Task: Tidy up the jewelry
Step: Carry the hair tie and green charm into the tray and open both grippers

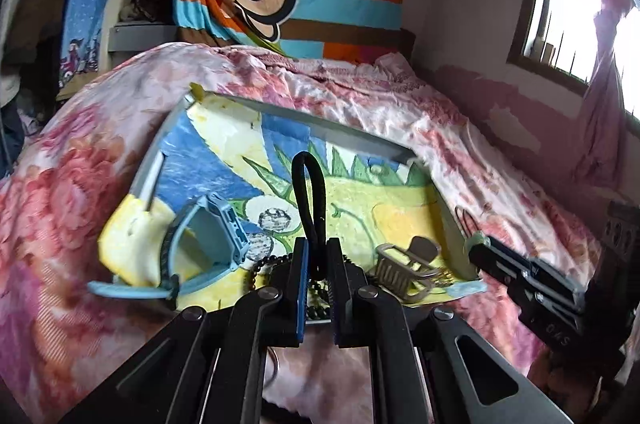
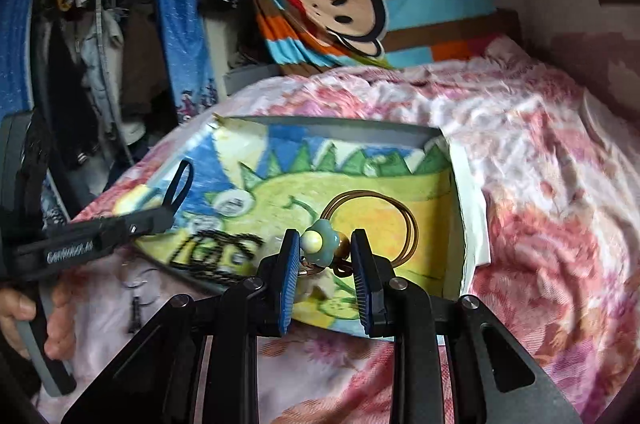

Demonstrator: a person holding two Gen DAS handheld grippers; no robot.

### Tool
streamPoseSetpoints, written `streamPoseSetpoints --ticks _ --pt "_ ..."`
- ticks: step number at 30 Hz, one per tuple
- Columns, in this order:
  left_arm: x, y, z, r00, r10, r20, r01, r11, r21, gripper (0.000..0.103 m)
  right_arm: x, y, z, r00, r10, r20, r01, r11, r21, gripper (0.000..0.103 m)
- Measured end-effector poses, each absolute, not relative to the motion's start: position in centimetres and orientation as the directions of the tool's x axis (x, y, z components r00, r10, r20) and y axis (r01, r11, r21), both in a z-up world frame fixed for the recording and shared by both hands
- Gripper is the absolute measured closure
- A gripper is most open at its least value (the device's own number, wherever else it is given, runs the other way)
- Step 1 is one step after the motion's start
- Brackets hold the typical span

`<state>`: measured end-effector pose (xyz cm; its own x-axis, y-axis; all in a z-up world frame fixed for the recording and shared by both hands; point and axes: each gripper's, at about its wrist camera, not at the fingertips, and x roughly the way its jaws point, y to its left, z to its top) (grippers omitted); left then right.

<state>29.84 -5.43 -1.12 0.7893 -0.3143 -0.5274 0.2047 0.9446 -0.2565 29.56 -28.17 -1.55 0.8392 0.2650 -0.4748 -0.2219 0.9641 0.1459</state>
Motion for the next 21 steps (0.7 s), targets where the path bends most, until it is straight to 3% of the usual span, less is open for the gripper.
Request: streamPoseSetpoints --ticks 11,17,21 --pt "31.8 -6.4 -4.6 0.707 -0.303 -0.639 0.198 0.952 -0.232 0.094 31.0 -28.3 -3.8 0.816 0.25 -0.521 -0.177 0.967 0.185 0.08" --pt "31.4 -6.6 -4.6 0.707 -0.307 -0.637 0.201 0.951 -0.236 0.093 31.0 -28.6 -3.7 0.821 0.243 -0.517 -0.167 0.967 0.19 0.079" --pt "31.5 -6.5 -4.5 0.702 -0.309 -0.641 0.196 0.95 -0.243 0.086 31.0 -28.7 -3.7 0.822 0.242 -0.515 -0.165 0.968 0.19 0.079"
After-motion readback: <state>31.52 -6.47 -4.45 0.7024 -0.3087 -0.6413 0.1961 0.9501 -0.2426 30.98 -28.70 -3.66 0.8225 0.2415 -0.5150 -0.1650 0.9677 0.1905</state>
